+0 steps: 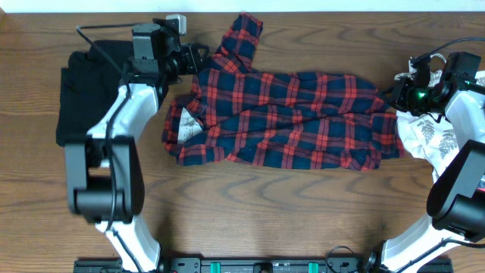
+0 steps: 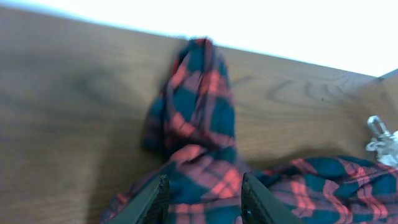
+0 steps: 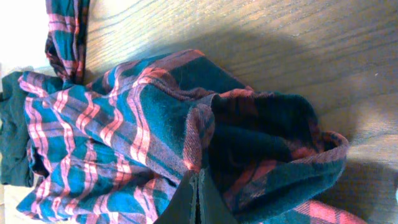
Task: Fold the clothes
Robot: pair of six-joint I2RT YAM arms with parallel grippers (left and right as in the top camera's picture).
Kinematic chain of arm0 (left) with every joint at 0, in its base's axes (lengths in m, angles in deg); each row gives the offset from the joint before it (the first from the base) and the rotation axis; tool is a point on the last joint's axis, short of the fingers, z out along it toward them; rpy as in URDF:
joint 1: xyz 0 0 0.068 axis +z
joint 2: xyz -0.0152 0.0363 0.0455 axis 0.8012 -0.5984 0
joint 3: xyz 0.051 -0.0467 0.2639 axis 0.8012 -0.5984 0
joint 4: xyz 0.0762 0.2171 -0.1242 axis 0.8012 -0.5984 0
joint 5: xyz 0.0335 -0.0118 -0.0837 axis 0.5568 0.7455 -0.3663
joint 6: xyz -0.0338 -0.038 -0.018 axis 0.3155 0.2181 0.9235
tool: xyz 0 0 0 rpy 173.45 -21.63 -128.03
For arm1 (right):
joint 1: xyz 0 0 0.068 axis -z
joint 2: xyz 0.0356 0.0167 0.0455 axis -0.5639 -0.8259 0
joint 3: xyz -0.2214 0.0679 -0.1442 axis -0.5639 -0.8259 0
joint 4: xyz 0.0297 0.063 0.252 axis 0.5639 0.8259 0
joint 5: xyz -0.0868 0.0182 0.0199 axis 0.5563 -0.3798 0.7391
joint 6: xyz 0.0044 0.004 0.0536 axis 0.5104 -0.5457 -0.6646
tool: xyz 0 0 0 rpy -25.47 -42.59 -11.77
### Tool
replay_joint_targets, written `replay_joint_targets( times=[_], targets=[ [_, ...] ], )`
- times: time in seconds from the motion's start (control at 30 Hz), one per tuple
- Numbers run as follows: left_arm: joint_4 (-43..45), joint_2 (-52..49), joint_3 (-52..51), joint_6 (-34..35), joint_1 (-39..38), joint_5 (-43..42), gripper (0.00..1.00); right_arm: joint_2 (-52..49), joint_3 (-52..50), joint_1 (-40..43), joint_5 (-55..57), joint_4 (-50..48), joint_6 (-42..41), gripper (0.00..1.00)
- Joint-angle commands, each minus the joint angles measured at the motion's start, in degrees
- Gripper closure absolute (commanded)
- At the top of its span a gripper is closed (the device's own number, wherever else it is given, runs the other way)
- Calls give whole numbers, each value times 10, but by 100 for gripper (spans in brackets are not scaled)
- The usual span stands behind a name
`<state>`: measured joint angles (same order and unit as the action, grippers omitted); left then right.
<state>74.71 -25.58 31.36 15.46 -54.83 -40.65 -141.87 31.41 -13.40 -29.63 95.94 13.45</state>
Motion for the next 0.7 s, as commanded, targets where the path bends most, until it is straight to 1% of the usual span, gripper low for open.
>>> replay_joint_targets(
  times=[0.0,0.1,0.23,0.43,0.5,0.57,0.67],
  targets=[
    [-3,-57,51,61,18,-79,61,11,-2,4,-9,0,7,99],
    [-40,-103,113,75,26,-103,62,11,-2,4,-7,0,7,99],
    [-126,-138,179,69,28,-128,62,11,-2,4,2,0,7,99],
    [-193,-140,186,36,27,-137,61,11,-2,4,2,-6,7,99],
    [-209,-141,186,7,21,-137,62,11,-2,4,2,-6,7,99],
    [-219,-141,186,-20,14,-123,62,11,-2,4,2,-5,7,99],
    [-218,-141,186,-51,4,-80,62,11,-2,4,2,-5,7,99]
  ],
)
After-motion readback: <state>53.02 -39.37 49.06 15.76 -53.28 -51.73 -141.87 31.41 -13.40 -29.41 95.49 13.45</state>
